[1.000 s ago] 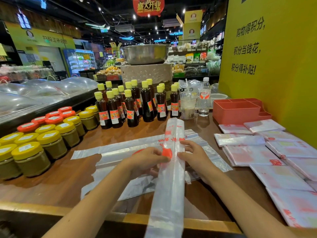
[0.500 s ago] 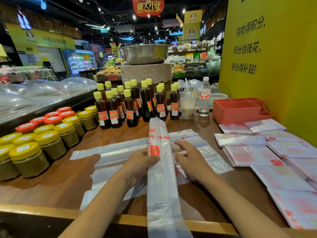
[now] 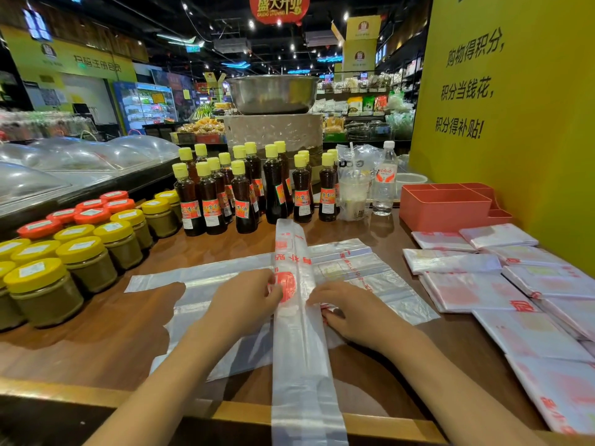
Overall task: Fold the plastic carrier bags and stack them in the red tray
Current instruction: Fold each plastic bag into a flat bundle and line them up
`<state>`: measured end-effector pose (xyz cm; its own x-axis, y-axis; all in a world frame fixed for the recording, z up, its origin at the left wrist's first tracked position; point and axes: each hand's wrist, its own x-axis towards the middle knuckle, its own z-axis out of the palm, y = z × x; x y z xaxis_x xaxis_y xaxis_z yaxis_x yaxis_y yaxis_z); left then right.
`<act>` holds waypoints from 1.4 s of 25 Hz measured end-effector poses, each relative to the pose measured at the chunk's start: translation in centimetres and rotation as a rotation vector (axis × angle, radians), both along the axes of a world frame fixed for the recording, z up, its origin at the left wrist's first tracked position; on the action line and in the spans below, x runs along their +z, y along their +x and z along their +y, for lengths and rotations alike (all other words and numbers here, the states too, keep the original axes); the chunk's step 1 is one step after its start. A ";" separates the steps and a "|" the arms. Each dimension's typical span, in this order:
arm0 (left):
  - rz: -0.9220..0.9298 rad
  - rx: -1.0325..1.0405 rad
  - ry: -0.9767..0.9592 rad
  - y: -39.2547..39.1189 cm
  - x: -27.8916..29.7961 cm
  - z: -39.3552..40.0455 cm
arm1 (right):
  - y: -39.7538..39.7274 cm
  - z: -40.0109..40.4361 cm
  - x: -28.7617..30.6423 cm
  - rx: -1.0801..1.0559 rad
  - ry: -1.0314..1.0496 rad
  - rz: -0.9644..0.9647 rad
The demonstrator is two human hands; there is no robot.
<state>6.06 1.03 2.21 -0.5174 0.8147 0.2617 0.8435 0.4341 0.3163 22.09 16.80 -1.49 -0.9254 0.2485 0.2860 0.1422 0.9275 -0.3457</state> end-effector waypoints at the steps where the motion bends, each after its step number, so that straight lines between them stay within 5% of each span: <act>1: 0.062 -0.095 -0.032 -0.5 0.0 -0.5 | 0.1 -0.2 0.2 0.004 0.002 -0.018; 5: 0.111 -0.416 -0.145 -1.8 -2.2 -1.9 | 0.7 -0.6 0.7 0.011 -0.021 -0.075; 8: 0.019 -0.415 -0.020 -1.6 -3.6 -2.6 | 0.9 -0.9 1.2 0.020 -0.132 -0.107; 14: 0.115 -0.476 -0.052 -1.6 -4.8 -2.2 | 1.2 0.3 0.8 0.010 -0.313 -0.116; 27: -0.017 -0.438 0.032 -1.9 -5.3 -2.7 | 0.4 -1.3 0.4 0.119 0.181 0.056; 35: 0.201 -0.403 0.119 -1.8 -5.2 -2.3 | 0.1 -1.5 -0.2 0.088 0.254 0.126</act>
